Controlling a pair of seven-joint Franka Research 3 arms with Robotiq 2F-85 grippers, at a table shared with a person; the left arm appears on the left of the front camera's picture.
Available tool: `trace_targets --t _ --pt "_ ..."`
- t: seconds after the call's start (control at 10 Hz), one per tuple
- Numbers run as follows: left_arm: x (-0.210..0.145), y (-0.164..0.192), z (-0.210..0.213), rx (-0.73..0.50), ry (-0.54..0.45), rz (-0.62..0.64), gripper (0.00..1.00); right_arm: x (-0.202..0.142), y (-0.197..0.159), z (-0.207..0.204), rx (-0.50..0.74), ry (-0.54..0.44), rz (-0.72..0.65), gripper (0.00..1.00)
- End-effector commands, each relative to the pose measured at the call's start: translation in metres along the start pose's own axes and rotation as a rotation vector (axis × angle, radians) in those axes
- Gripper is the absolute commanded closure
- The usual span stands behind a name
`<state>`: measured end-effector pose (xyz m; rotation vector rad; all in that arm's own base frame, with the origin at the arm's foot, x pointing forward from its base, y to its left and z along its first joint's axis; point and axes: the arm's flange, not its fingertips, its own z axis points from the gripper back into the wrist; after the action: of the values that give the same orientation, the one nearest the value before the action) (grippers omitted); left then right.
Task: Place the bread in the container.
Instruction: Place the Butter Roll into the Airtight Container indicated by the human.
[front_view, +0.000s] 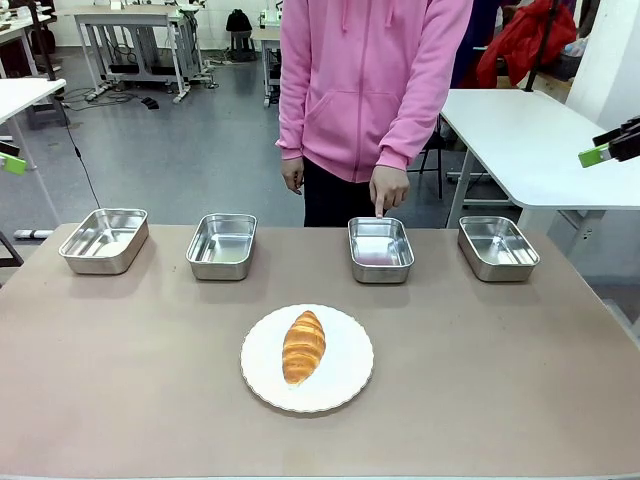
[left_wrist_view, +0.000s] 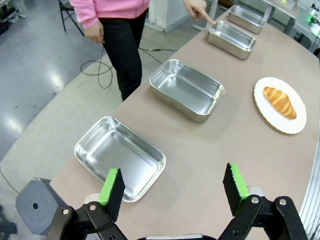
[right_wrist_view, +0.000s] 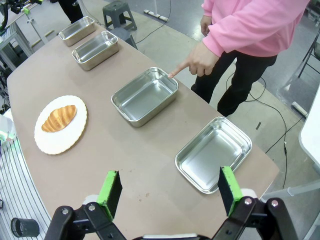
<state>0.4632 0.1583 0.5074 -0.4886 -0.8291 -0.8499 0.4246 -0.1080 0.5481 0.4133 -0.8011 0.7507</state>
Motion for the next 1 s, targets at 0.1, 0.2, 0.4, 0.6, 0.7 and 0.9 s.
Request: trace_targets --t 0.1,0.2,0.4,0.6,0.7,0.9 --pt "0.001 0.0 0.0 0.001 0.002 -0.004 0.0 0.001 0.0 0.0 0.005 -0.012 0.003 0.0" --pt "0.001 0.0 0.0 0.001 0.002 -0.004 0.0 0.001 0.0 0.0 0.005 -0.012 0.003 0.0" --pt "0.001 0.0 0.0 0.001 0.002 -0.004 0.0 0.001 0.0 0.0 0.005 -0.012 0.003 0.0" --pt "0.001 0.0 0.0 0.001 0.002 -0.004 0.0 0.023 0.01 -0.008 -0.002 -0.014 -0.044 0.0" --pt "0.001 0.0 0.0 0.001 0.002 -0.004 0.0 0.046 0.022 -0.021 -0.037 -0.011 -0.082 0.0" --pt "0.001 0.0 0.0 0.001 0.002 -0.004 0.0 0.097 0.059 -0.057 -0.067 0.004 -0.133 0.0"
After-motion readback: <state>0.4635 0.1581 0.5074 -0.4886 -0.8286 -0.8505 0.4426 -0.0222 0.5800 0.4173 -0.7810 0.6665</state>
